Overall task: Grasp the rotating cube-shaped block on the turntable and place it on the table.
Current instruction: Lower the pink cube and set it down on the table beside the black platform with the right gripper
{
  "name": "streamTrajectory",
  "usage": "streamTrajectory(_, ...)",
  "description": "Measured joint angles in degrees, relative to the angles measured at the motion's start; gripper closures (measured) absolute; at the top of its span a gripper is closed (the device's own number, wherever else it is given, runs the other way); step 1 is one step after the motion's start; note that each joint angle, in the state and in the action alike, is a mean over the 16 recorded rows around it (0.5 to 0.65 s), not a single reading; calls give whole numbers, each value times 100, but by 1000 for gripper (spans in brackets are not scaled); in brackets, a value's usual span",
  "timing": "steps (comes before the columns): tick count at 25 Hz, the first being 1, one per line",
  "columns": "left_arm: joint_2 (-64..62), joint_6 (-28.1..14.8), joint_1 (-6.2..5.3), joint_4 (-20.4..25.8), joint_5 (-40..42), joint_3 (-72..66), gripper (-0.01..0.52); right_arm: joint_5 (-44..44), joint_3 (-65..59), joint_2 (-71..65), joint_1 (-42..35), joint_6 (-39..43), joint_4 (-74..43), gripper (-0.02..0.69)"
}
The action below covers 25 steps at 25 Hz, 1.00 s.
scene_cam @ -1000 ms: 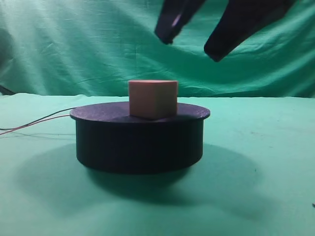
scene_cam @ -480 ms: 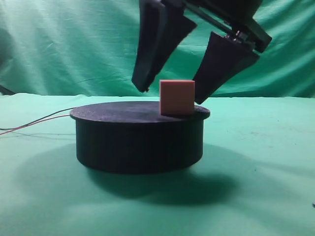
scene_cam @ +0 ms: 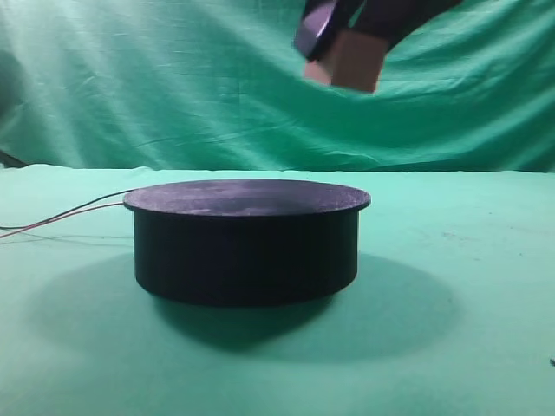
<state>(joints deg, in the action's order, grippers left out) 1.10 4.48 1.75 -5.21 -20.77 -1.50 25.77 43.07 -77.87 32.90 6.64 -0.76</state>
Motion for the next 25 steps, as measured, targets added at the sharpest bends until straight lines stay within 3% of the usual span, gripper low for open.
streamTrajectory(5,0,0,0,0,0,0,514,-495,-401,-257,-189,437,-337,402)
streamTrajectory(9,0,0,0,0,0,0,514,-844,-599,-511,-218,515,-258,353)
streamTrajectory(16,0,0,0,0,0,0,514,-356,-496,-428,-218,556,-69,284)
streamTrajectory(20,0,0,0,0,0,0,514,318,-390,46,-218,563,-25,328)
streamTrajectory(25,0,0,0,0,0,0,514,1182,-295,945,-218,599,-18,462)
